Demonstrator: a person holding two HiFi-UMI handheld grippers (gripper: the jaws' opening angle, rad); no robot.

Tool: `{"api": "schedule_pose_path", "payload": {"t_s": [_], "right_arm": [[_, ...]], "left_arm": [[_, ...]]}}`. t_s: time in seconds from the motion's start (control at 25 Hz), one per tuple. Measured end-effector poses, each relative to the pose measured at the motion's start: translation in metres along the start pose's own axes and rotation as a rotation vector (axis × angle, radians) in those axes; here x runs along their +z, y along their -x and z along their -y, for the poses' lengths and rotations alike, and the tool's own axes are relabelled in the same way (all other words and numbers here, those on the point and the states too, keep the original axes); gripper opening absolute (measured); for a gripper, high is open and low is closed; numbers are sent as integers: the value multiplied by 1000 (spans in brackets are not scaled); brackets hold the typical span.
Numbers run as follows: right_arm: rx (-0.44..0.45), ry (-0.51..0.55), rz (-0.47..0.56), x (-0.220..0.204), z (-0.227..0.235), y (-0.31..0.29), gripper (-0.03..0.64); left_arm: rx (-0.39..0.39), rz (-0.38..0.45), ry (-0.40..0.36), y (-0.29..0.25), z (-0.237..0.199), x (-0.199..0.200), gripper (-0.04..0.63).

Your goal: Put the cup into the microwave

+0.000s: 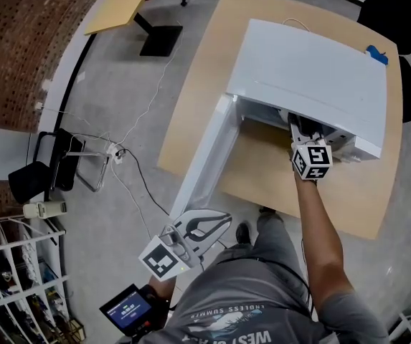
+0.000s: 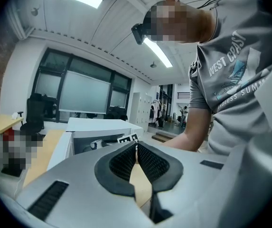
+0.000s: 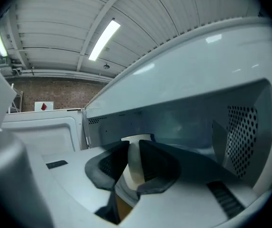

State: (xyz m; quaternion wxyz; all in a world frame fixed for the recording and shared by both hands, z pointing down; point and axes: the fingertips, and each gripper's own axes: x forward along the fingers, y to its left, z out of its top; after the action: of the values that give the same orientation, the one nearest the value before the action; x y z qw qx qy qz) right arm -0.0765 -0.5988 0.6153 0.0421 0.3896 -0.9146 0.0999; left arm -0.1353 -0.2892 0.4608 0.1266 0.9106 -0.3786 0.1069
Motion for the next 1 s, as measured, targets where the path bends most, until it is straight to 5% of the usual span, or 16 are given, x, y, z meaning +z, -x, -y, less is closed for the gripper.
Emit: {"api": "schedule_pose_path", "payload": {"t_s": [0.48, 1.0], "right_arm": [[-25, 63, 55, -11, 8, -2, 74], [-68, 82, -44, -54, 33, -17, 75]], "left_arm": [[12, -27, 23, -17, -9, -10, 27], [-11, 56, -22, -39, -21, 0, 27]]}}
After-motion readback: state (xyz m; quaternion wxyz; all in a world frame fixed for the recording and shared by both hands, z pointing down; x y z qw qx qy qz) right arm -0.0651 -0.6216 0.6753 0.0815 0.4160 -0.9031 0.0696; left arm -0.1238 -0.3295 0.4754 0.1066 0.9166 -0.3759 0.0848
